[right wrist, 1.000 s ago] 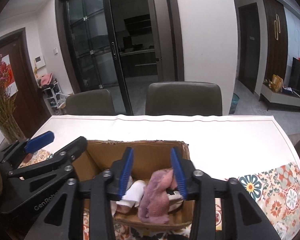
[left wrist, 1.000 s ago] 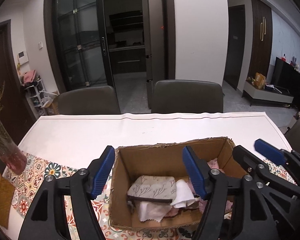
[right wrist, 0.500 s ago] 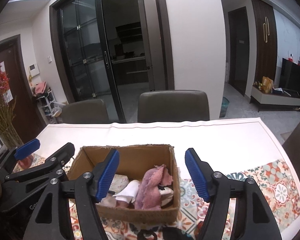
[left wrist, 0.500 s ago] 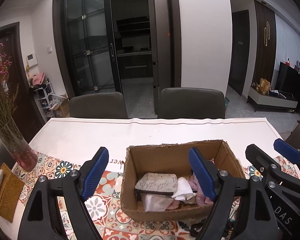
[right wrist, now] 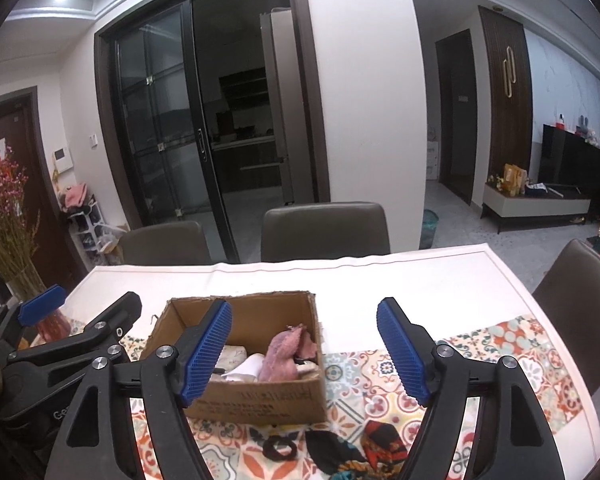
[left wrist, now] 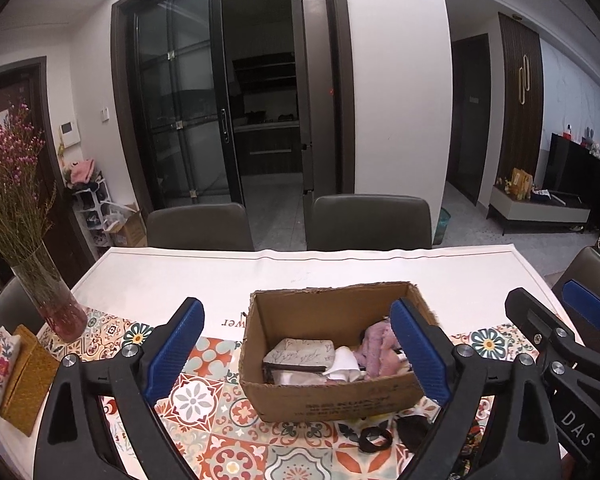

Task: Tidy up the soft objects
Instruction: 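Withdraw both grippers from the box toward the hair tie and scarf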

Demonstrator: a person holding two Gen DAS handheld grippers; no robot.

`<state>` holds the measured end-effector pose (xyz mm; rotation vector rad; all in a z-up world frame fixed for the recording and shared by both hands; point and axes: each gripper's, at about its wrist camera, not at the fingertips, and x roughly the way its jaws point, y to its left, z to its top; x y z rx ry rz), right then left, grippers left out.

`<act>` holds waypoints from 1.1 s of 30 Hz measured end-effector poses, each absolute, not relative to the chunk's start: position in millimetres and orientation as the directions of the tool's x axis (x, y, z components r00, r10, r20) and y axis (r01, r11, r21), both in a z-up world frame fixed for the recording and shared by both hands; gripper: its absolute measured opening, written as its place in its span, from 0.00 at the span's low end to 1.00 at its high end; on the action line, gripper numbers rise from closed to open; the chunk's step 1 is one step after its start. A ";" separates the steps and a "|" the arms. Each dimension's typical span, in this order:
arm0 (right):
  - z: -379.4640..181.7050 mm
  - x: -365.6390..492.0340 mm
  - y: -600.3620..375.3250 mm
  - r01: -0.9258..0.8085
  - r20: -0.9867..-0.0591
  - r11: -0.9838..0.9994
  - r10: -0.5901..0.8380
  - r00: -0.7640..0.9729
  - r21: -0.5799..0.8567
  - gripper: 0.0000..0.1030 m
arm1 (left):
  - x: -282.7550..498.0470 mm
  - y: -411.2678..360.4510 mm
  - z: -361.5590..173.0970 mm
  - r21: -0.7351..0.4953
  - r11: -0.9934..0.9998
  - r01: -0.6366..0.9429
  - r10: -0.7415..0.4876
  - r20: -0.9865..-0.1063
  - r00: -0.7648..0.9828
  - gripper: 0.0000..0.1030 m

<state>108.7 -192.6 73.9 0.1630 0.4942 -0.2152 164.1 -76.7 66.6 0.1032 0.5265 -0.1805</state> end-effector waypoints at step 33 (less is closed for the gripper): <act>48.0 15.7 -229.5 0.355 -0.495 0.925 -0.245 0.834 0.140 0.78 | 86.1 -111.5 38.6 0.078 0.957 0.279 -0.200 -0.520 0.831 1.00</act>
